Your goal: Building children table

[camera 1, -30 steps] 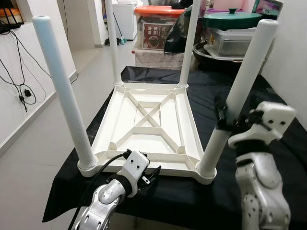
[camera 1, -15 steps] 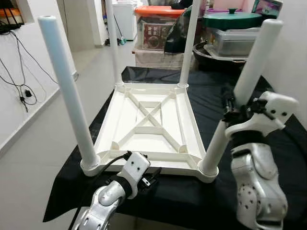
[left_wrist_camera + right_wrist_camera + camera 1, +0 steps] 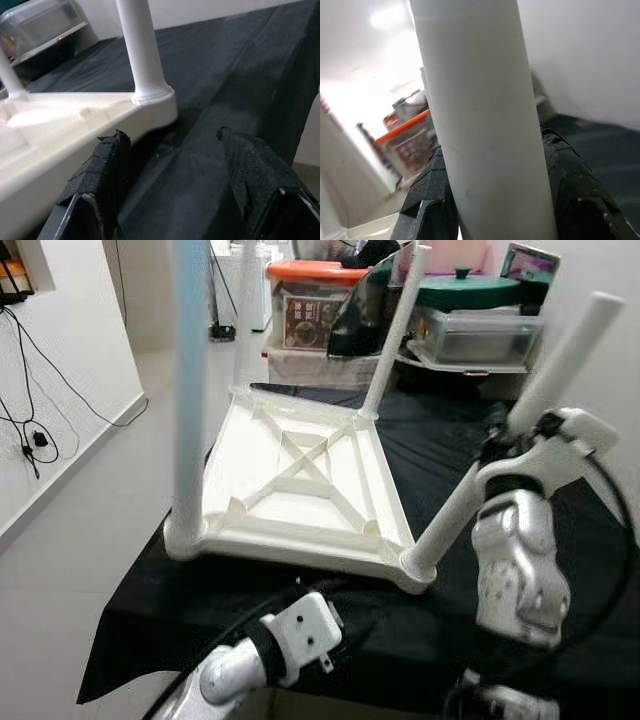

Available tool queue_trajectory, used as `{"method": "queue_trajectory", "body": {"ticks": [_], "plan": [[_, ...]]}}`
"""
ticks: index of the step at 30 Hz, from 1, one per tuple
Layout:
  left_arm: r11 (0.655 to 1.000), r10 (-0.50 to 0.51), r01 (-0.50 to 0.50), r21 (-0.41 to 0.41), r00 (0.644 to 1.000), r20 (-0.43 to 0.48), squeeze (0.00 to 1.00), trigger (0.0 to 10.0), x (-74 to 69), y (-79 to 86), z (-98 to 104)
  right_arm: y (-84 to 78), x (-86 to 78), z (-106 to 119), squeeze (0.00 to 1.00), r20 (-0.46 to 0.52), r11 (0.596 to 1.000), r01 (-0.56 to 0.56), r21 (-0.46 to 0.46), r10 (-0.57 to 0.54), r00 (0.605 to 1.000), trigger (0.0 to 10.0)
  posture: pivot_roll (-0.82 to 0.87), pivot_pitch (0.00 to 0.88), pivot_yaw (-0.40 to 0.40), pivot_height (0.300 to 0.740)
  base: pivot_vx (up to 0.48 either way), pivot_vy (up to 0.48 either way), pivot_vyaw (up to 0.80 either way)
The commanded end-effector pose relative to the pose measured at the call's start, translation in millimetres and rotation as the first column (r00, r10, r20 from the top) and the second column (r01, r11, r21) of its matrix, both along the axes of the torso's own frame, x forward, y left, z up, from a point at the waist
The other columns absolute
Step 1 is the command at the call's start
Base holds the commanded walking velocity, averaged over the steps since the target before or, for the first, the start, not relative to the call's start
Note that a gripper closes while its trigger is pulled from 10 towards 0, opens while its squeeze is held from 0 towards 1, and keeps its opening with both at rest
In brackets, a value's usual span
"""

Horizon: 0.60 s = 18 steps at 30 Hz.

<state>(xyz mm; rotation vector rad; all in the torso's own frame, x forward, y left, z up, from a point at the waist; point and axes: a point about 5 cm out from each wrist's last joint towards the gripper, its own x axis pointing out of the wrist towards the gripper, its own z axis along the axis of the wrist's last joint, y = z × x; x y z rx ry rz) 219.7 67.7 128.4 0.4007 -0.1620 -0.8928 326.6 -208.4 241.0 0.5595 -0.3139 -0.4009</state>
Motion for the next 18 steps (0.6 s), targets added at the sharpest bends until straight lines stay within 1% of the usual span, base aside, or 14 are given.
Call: {"method": "queue_trajectory", "body": {"ticks": [1,2,3,4,6,7,8,10,11,12,13,15,17,18], "plan": [[0.999,0.024,-0.024,0.024,1.0,-0.001,0.0,10.0,0.6,4.8,-0.9,-1.3,7.0,-47.5,0.0,-0.177,0.976,0.03,0.218,0.009,0.984,0.0,0.19,0.0,-0.059,0.74,0.0,0.0,0.0],[0.999,0.024,-0.024,0.024,1.0,-0.001,0.0,10.0,0.6,4.8,-0.9,-1.3,7.0,-47.5,0.0,-0.177,0.976,0.03,0.218,0.009,0.984,0.0,0.19,0.0,-0.059,0.74,0.0,0.0,0.0],[0.999,0.032,-0.032,0.027,0.999,-0.004,0.0,10.0,0.6,6.7,-1.6,-2.3,8.8,-53.1,0.0,-0.198,0.967,0.043,0.252,0.008,0.98,0.0,0.19,0.0,-0.059,0.74,0.0,0.0,0.0],[0.997,0.069,-0.069,0.018,0.997,-0.019,0.0,10.0,2.2,10.9,-2.6,-3.2,11.1,-62.8,0.0,-0.236,0.954,0.067,0.293,0.005,0.972,0.0,0.19,0.0,-0.055,0.74,0.0,0.0,0.0],[0.978,0.204,-0.207,-0.019,0.975,-0.091,0.0,10.0,9.5,23.1,-5.9,-0.9,15.4,-85.0,0.0,-0.322,0.932,0.091,0.352,0.029,0.946,0.0,0.19,0.0,-0.053,0.74,0.0,0.0,0.0],[0.966,0.251,-0.257,-0.036,0.961,-0.118,0.0,10.0,12.5,28.2,-6.9,0.5,16.1,-94.9,0.0,-0.354,0.916,0.105,0.386,0.042,0.934,0.0,0.2,0.0,-0.055,0.74,0.0,0.0,0.0],[0.959,0.272,-0.28,-0.044,0.953,-0.131,0.0,10.0,13.6,30.9,-7.2,1.3,17.0,-100.3,0.0,-0.37,0.906,0.115,0.407,0.048,0.928,0.0,0.2,0.0,-0.055,0.74,0.0,0.0,0.0],[0.95,0.301,-0.309,-0.044,0.945,-0.124,0.0,10.0,15.7,36.1,-5.9,4.9,18.7,-111.3,0.0,-0.397,0.878,0.126,0.461,0.077,0.915,0.0,0.2,0.0,-0.056,0.74,0.0,0.0,0.0],[0.95,0.301,-0.309,-0.044,0.945,-0.124,0.0,10.0,15.7,36.1,-5.9,4.9,18.7,-111.3,0.0,-0.397,0.878,0.126,0.461,0.077,0.915,0.0,0.2,0.0,-0.056,0.74,0.0,0.0,0.0],[0.947,0.313,-0.32,-0.039,0.942,-0.118,0.0,10.0,15.6,38.6,-4.9,9.2,21.4,-121.2,0.0,-0.421,0.846,0.145,0.513,0.1,0.902,0.0,0.21,0.016,-0.058,0.74,0.0,0.0,0.0],[0.947,0.313,-0.32,-0.039,0.942,-0.118,0.0,10.0,15.6,38.6,-4.9,9.2,21.4,-121.2,0.0,-0.421,0.846,0.145,0.513,0.1,0.902,0.0,0.21,0.016,-0.058,0.74,0.0,0.0,0.0],[0.948,0.309,-0.315,-0.038,0.944,-0.12,0.0,10.0,13.4,38.6,-3.6,15.2,22.5,-129.2,0.0,-0.441,0.815,0.161,0.556,0.125,0.889,0.0,0.21,0.032,-0.059,0.74,0.0,0.0,0.0],[0.949,0.305,-0.311,-0.039,0.945,-0.122,0.0,10.0,11.5,38.3,-2.5,18.8,23.5,-132.5,0.0,-0.448,0.798,0.168,0.579,0.14,0.883,0.0,0.21,0.032,-0.059,0.74,0.0,0.0,0.0],[0.95,0.302,-0.309,-0.038,0.945,-0.124,0.0,10.0,8.9,38.3,-1.1,22.3,23.6,-134.4,0.0,-0.45,0.784,0.174,0.597,0.148,0.88,0.0,0.21,0.061,-0.06,0.74,0.0,0.0,0.0]]}}
